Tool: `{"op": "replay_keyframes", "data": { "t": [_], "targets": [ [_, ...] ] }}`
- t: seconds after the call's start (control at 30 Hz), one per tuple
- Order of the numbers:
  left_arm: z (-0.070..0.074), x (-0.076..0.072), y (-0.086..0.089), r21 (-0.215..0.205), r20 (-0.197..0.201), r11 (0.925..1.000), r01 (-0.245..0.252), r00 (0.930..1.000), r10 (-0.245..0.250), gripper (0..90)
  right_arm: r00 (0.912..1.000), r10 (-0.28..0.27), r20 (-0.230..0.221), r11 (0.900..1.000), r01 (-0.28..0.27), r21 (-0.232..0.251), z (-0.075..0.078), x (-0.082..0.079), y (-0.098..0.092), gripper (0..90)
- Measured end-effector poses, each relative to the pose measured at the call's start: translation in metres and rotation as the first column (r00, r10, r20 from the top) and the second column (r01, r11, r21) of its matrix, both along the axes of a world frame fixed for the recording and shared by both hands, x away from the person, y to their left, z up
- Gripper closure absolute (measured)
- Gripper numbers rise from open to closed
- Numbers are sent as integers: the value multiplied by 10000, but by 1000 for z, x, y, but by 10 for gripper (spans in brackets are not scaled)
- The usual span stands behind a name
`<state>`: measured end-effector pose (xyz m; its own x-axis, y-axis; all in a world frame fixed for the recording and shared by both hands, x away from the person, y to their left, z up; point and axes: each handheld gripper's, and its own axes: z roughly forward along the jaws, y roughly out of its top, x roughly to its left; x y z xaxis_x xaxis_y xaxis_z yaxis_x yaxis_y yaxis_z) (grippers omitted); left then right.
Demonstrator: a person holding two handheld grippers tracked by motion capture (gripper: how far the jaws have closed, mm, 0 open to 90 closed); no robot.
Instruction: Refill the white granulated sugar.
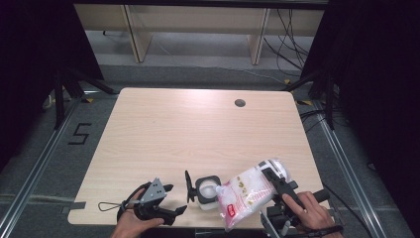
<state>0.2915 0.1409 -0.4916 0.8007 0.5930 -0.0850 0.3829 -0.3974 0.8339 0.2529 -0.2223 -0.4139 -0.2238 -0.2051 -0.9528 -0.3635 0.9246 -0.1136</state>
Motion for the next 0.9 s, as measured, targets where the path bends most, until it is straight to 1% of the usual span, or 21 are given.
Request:
{"op": "replay_keyframes", "data": {
  "t": [0.03,0.07,0.1,0.17,0.2,0.23,0.27,0.3,0.37,0.43,0.47,0.5,0.53,0.6,0.63,0.67,0.73,0.77,0.83,0.87,0.9],
  "targets": [
    [0,0,1,109,8,9999,12,10000,-12,175,9999,-68,-77,10000,68,20,0,0,0,449],
    [0,-1,0,-72,-104,9999,-107,9999,106,174,9998,-177,-124,9998,179,98,-1,-1,-1,449],
    [0,-1,0,-81,-95,9999,-147,9998,146,174,10000,-32,19,10000,32,-18,0,0,0,449],
    [0,-1,-1,-82,-130,9999,-128,9998,127,175,10000,-5,-14,10000,5,22,0,0,0,449],
    [0,-1,0,13,-112,10000,-88,9999,88,174,10000,-1,-27,10000,1,29,0,0,0,449],
    [0,-1,-1,-111,-143,9998,-147,9998,146,174,10000,0,-8,10000,0,-5,0,0,0,449],
    [0,-1,0,-14,-21,10000,-70,10000,70,174,10000,-8,-13,10000,8,-22,-1,0,0,449],
    [0,-1,0,-100,-28,9999,-93,10000,93,174,9999,-108,-90,9999,108,46,-1,0,0,449],
    [0,0,0,25,10,10000,7,10000,-7,174,10000,-2,-9,10000,2,-4,0,0,0,449],
    [0,-1,0,-18,-44,9999,-100,9999,100,174,10000,41,23,10000,-41,1,0,0,1,449],
    [0,-1,0,-62,-32,9999,-131,9999,131,174,9999,-91,-110,9998,93,177,-2,0,0,449],
    [0,0,0,-26,-41,10000,-44,10000,44,175,10000,10,-11,10000,-10,11,0,0,0,449],
    [0,0,1,87,-13,10000,-1,10000,1,175,10000,19,-4,10000,-19,4,0,0,0,450],
    [0,-1,0,-63,-26,9999,-96,10000,96,174,10000,-20,-60,10000,21,14,-1,0,0,449],
    [0,-1,0,-58,-29,9999,-119,9999,119,174,9998,-131,-149,9999,132,64,-2,0,0,449],
    [0,-1,0,-38,-61,10000,-65,10000,65,174,9999,-98,-141,9999,99,63,-2,0,0,449],
    [0,-1,0,-70,-93,9999,-133,9999,133,174,9998,-116,-138,9999,117,63,-2,0,0,449],
    [0,-1,0,-57,-18,9999,-117,9999,117,175,9999,-100,-126,9999,101,44,-1,0,0,449],
    [0,-1,0,-33,-55,10000,-60,10000,60,174,9998,-117,-149,9999,119,71,-2,0,0,449],
    [0,0,0,66,-13,10000,6,10000,-6,174,9998,-102,-192,9999,104,89,-2,0,0,450],
    [1,0,0,75,21,10000,33,10000,-33,174,9998,-127,-172,9999,129,103,-2,0,0,450]
  ]
}}
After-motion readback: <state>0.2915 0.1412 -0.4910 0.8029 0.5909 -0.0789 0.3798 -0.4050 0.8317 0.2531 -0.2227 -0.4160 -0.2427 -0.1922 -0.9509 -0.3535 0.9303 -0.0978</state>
